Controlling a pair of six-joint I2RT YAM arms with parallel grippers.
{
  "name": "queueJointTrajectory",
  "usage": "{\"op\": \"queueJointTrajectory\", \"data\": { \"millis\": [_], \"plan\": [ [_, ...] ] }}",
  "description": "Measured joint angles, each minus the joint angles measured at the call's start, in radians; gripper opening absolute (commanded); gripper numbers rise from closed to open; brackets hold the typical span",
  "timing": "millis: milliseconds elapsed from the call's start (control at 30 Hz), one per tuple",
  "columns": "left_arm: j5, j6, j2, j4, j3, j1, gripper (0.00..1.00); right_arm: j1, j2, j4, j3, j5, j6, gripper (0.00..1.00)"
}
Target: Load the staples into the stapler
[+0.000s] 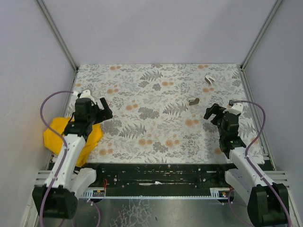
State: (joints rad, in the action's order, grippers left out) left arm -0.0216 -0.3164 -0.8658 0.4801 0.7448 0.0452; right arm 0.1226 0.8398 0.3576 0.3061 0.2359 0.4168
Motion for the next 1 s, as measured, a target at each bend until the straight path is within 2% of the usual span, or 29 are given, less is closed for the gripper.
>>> {"op": "queueJointTrajectory", "data": {
  "millis": [233,300,400,567,900,1000],
  "plan": [
    [0.026,0.034,-0.360,-0.012,0.152,-0.005,0.99,0.000,0.059,-0.002,0.021,-0.093,-0.022,0.99],
    [0.049,0.023,-0.460,-0.031,0.191,-0.028,0.96,0.000,0.064,-0.002,0.022,-0.117,-0.029,0.99],
    [0.090,-0.028,-0.572,-0.071,0.218,-0.094,0.84,0.000,0.063,0.001,0.022,-0.142,-0.034,0.99],
    [0.089,-0.140,-0.615,-0.154,0.183,-0.168,0.58,0.000,0.063,0.017,0.022,-0.175,-0.040,0.99],
    [0.107,-0.290,-0.658,-0.296,0.133,-0.254,0.36,0.000,0.082,0.036,0.024,-0.198,-0.040,0.99],
    [0.132,-0.314,-0.696,-0.330,0.115,-0.282,0.35,0.000,0.082,0.036,0.026,-0.204,-0.040,0.99]
  ]
}}
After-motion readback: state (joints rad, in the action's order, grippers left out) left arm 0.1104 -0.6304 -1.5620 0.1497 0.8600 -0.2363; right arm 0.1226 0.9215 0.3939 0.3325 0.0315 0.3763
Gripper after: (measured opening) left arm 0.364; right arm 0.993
